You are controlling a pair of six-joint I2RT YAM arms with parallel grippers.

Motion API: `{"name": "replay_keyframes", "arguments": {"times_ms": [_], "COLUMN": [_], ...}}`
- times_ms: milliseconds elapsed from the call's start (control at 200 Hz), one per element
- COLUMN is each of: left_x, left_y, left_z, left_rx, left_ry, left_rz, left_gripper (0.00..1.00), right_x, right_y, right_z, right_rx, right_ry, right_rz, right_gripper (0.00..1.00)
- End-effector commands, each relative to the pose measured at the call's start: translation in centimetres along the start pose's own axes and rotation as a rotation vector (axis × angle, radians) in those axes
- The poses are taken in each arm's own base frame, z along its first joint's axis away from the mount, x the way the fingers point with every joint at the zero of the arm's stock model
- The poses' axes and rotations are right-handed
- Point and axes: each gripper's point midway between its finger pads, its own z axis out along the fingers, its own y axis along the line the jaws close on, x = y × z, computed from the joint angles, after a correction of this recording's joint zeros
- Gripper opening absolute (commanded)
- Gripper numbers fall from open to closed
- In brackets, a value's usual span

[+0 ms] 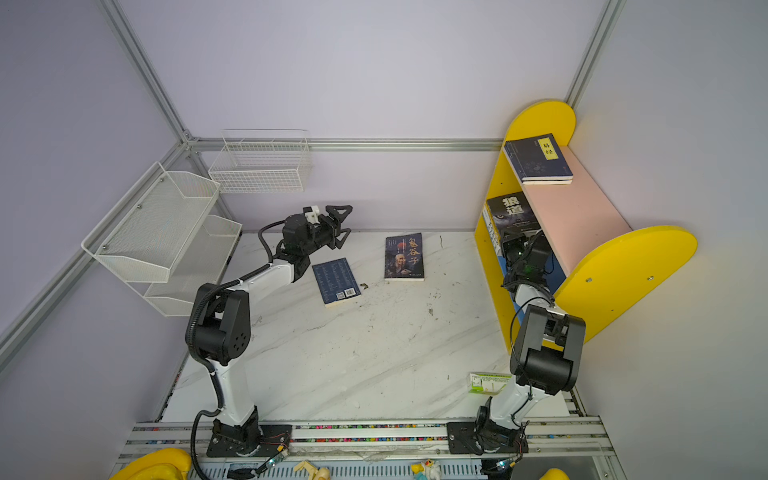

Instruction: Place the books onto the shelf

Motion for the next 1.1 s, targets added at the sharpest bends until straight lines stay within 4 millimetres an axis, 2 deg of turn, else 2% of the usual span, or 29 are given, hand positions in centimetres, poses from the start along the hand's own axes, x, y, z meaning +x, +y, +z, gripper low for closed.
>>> {"name": "replay_keyframes", "arguments": {"times_ms": [0, 105, 195, 375, 505, 735, 1095], "left_x": [0.0, 0.0, 0.1, 0.1, 0.1, 0.5, 0.9], "left_y": [0.6, 0.8, 0.9, 1.3, 1.4, 2.0, 2.8], "left_z": [-0.4, -0.4, -0.4, -0.4, -0.2, -0.4, -0.6], "left_rx": [0.014, 0.011, 0.008, 0.004, 0.007, -0.001, -0.013], "left_ry": [0.0, -0.003, -0.003, -0.003, 0.002, 0.009, 0.024], "left_rz": [-0.004, -0.006, -0.01, -0.02, -0.033, -0.046, -0.064], "left_gripper": [0.98, 0.98, 0.98, 0.98, 0.98, 0.98, 0.98], "right_x": [-1.7, -1.6, -1.3, -0.8, -0.8, -1.0, -0.6], "right_y": [2.8, 2.2, 1.9, 1.2, 0.8, 0.6, 0.8], "right_z": [0.3, 0.6, 0.9, 0.6, 0.6, 0.1, -1.7], "right_rx": [-0.092, -0.082, -0.053, 0.026, 0.062, 0.115, 0.221], "right_ry": [-0.053, -0.053, -0.038, -0.018, -0.01, -0.014, 0.009], "right_rz": [-0.05, -0.038, -0.036, -0.03, -0.015, -0.023, -0.076], "right_gripper": [0.04, 0.04, 0.13, 0.19, 0.35, 0.49, 0.58]}}
